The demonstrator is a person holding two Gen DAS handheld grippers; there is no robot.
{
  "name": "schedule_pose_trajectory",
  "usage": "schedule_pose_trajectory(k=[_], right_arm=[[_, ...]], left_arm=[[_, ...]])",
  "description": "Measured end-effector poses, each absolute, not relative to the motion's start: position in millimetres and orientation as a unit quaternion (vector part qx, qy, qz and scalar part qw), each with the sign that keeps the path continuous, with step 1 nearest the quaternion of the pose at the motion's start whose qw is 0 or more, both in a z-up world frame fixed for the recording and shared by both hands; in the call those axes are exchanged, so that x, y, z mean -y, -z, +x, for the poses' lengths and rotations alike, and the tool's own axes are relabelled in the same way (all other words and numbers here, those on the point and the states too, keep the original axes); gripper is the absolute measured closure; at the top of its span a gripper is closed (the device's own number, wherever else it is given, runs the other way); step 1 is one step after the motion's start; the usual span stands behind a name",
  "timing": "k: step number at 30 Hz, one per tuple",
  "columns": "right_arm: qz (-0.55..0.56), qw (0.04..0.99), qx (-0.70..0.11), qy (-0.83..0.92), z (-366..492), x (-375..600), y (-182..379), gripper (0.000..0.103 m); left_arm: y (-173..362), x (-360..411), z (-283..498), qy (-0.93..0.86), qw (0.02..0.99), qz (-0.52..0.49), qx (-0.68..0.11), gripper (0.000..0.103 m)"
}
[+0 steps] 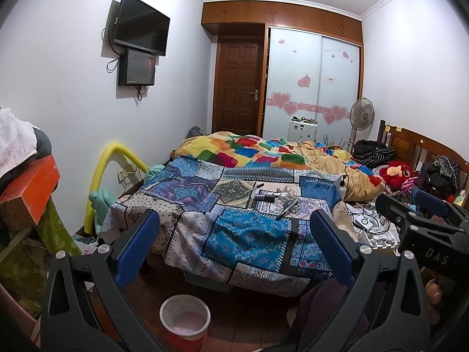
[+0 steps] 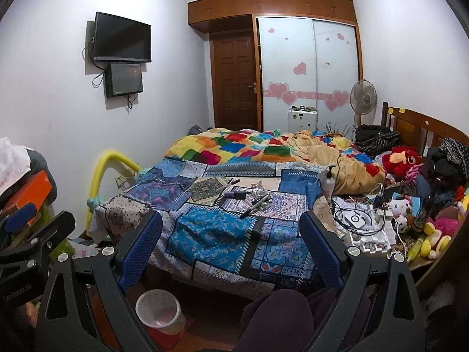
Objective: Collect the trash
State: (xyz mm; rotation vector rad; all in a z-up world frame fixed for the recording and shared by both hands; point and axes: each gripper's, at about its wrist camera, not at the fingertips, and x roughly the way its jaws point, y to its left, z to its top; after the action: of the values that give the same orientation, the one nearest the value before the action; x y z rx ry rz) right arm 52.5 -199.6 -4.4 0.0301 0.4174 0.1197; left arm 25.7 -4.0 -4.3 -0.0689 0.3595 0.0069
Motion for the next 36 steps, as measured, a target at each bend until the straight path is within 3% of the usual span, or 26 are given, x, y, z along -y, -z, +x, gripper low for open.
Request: schedule_pose_trajectory(k=[21,27,36], right_arm=[[-0.005,0.970,-0.239,-0.034,201,235,32,0.010],[-0.030,0.964,-0.261,-0.047,265,256,55,0.010],[-0.010,0.941,-0.330,-0.081,351,290,107,0.010]], left_arm=[[19,31,225,0.018,0.975,-0.049,-0.218,0.000],[49,38,300,0.009,0.965,-0.057,-0.254,0.009],[118,49,399,0.007,0.943,-0.070,-0.326,0.013]])
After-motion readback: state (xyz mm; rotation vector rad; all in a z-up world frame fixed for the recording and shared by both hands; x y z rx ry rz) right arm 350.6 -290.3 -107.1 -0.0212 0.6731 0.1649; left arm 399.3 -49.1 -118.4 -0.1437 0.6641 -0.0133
